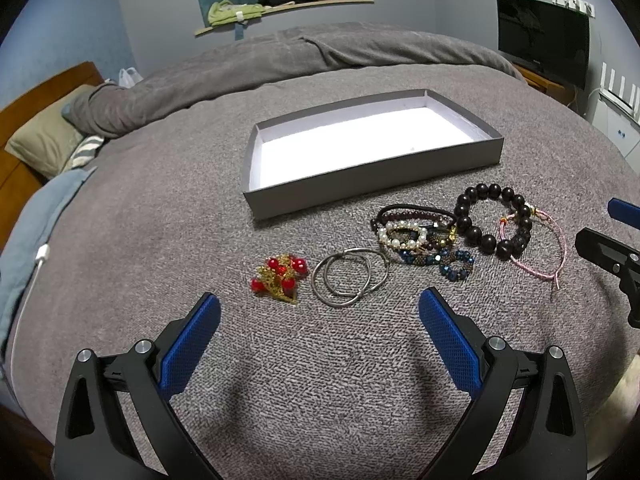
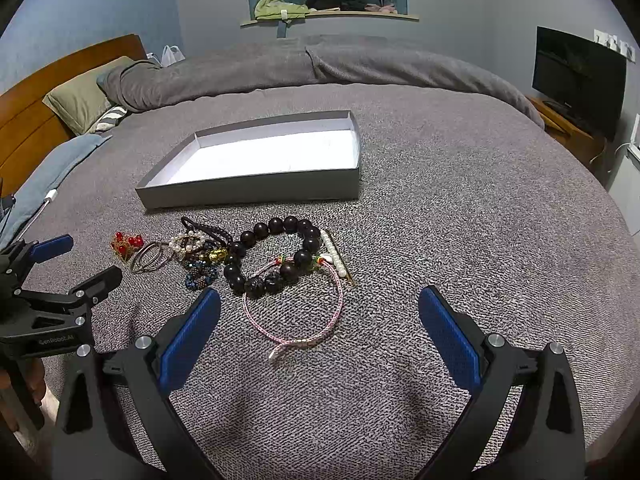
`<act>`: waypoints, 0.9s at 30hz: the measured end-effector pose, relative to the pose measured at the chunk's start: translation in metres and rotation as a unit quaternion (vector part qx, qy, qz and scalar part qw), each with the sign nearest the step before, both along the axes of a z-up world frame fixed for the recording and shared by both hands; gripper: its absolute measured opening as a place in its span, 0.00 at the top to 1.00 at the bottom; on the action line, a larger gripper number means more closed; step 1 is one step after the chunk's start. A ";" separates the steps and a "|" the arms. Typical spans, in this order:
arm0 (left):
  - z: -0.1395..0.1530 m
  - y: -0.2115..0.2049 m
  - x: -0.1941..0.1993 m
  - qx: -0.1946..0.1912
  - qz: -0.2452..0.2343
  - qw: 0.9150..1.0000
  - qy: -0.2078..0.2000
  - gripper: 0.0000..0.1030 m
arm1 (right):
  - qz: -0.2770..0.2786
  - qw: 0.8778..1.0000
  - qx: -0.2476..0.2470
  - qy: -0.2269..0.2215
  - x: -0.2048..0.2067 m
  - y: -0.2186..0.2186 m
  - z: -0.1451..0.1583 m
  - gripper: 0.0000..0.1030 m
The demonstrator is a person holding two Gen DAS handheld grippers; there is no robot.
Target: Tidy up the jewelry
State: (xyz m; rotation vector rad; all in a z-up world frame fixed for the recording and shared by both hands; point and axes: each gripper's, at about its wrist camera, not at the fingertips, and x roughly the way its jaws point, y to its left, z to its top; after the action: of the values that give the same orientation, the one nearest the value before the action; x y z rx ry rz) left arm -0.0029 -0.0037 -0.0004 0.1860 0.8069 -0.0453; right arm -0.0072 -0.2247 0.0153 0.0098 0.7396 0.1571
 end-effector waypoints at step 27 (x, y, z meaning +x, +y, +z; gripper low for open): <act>0.000 0.050 0.013 -0.006 0.033 0.999 -0.017 0.04 | -0.002 1.000 -0.002 0.007 0.004 -0.002 -0.006 0.05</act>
State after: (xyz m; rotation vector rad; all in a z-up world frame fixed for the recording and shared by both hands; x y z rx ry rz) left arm 0.0105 0.0466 -0.0001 0.1495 0.7781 0.0147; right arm -0.0029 -0.2263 0.0093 0.0081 0.7546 0.1526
